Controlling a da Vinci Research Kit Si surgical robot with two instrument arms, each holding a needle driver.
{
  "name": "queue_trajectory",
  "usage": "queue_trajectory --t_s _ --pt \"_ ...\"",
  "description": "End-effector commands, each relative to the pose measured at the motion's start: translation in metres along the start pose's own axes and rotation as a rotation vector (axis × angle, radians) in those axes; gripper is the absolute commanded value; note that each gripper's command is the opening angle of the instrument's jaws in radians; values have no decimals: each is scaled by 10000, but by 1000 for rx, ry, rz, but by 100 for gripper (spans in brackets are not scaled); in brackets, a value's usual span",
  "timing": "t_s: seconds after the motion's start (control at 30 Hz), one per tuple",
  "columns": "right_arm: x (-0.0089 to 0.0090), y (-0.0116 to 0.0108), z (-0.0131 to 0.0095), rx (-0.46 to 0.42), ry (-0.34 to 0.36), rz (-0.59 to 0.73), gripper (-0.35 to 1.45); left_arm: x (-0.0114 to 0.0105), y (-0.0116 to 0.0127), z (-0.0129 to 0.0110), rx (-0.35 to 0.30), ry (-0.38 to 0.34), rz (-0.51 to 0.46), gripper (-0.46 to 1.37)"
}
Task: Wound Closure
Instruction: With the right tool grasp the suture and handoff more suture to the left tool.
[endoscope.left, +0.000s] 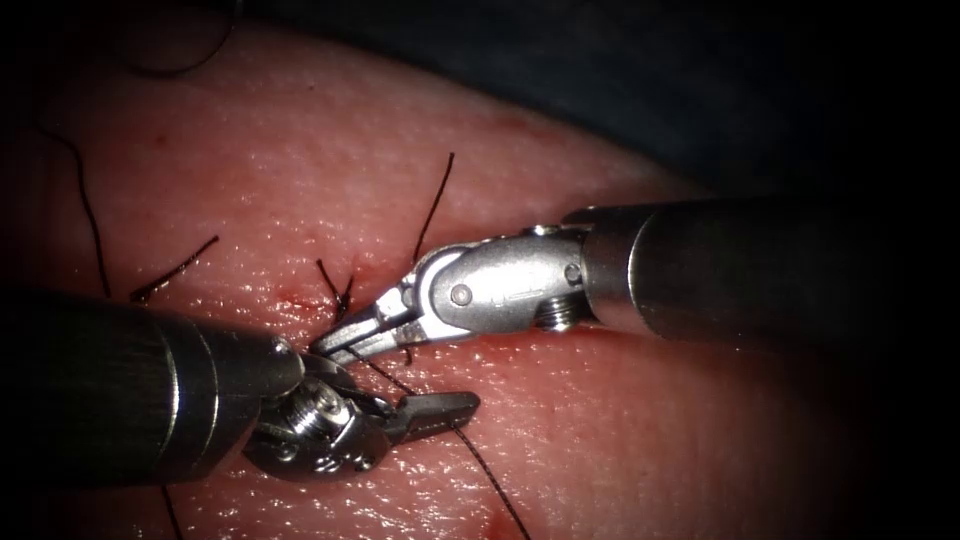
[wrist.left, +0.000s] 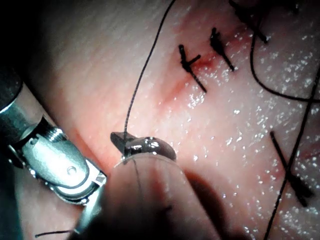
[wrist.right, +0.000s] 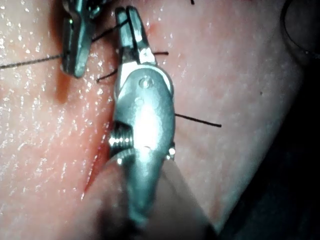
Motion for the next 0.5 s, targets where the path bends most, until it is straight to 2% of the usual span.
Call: queue_trajectory --t_s 0.03,0.07,0.1,0.13,0.17,0.2,0.33,0.5 --pt "1 1 -2 -15 0 1 -35 0 0 0 -2 0 0 -35" --pt "2 2 -4 -32 -1 2 -35 1 0 0 15 -5 -9 -35" --pt "2 3 -6 -45 -2 2 -35 1 0 0 31 -7 -12 -18" --pt "3 4 -7 -53 -3 2 -35 1 0 0 44 -10 -15 13" --pt "4 5 -12 -68 -5 -1 -35 2 0 0 82 -8 -31 74" --pt "3 6 -15 -73 -26 -1 -35 3 -1 0 106 -7 -38 89" --pt "-2 9 -28 -102 -68 8 -35 5 -3 0 156 -5 -56 112" --pt "-11 16 -46 -176 -114 103 -35 8 -1 1 178 -8 -67 96"
